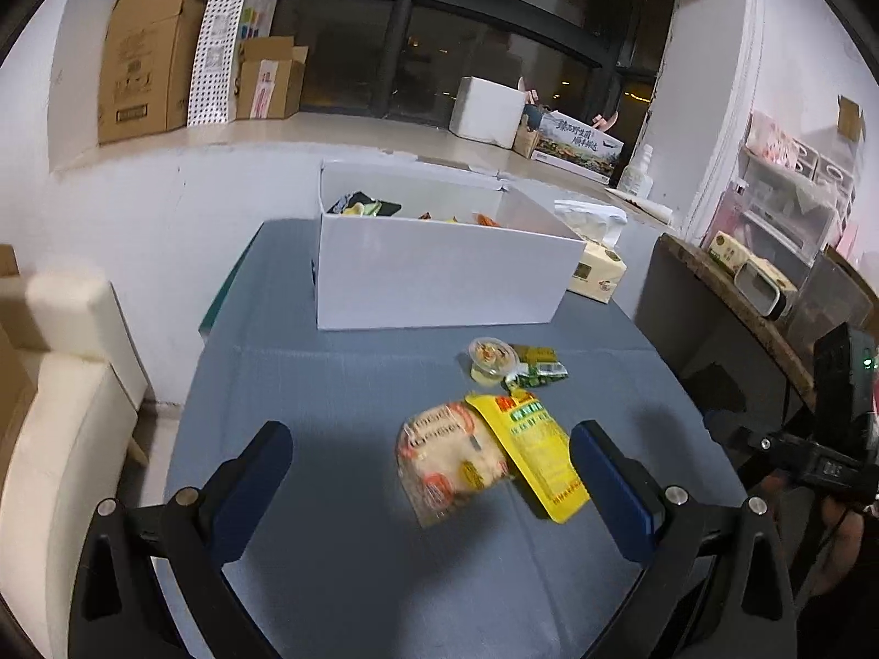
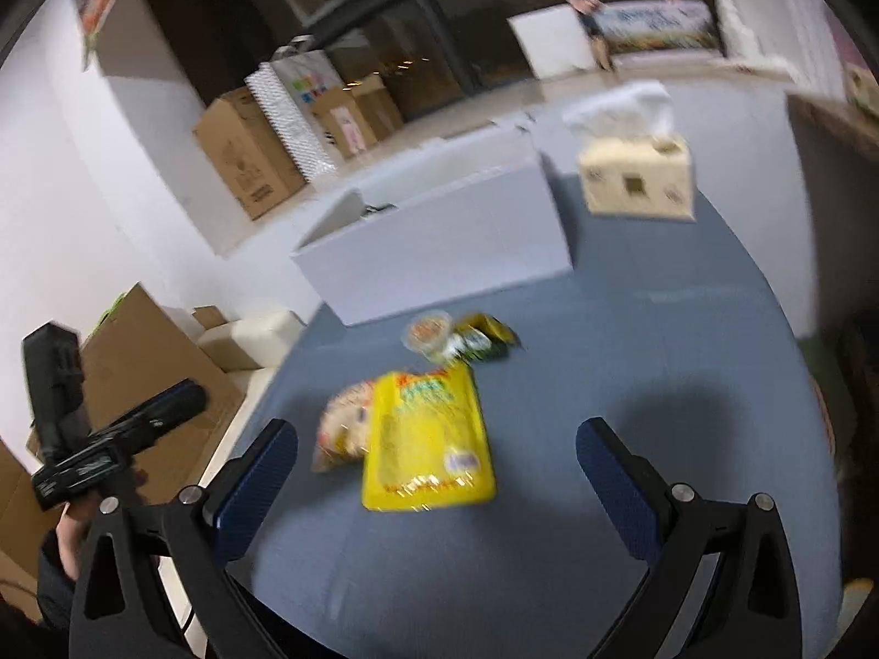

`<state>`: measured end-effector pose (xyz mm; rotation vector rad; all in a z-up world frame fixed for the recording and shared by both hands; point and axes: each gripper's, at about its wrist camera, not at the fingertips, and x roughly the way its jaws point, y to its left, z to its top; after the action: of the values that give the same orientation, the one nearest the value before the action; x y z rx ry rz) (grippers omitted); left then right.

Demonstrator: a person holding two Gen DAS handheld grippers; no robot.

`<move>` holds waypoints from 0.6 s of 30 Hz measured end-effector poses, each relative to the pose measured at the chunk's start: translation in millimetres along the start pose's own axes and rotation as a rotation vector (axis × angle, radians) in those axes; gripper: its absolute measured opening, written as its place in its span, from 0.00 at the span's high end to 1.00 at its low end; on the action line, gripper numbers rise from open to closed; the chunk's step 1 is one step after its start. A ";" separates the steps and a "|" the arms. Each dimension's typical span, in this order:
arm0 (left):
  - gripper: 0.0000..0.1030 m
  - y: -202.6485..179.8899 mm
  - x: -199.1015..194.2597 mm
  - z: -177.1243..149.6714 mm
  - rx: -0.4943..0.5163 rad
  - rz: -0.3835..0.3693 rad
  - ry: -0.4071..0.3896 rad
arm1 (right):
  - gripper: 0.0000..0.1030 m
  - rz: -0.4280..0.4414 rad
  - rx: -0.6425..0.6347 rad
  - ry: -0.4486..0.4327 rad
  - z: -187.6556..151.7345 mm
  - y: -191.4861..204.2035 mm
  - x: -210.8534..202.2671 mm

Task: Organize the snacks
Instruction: 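Grasp the green-yellow snack packet with the right gripper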

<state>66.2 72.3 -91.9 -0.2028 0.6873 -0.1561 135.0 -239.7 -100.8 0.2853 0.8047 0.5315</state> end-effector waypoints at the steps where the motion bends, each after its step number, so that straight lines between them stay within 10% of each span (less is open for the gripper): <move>1: 0.00 -1.5 -1.9 -2.1 -0.001 0.001 -0.002 | 0.00 0.000 0.013 -0.011 0.0 -2.9 -2.6; 18: 0.00 -30.7 -23.2 -8.0 0.043 -0.015 -0.032 | 0.00 -0.058 -0.092 0.102 14.3 -0.5 57.2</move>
<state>41.1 46.4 -76.5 -0.1687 0.6504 -0.1815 178.5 -209.2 -126.2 0.1506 0.8815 0.5305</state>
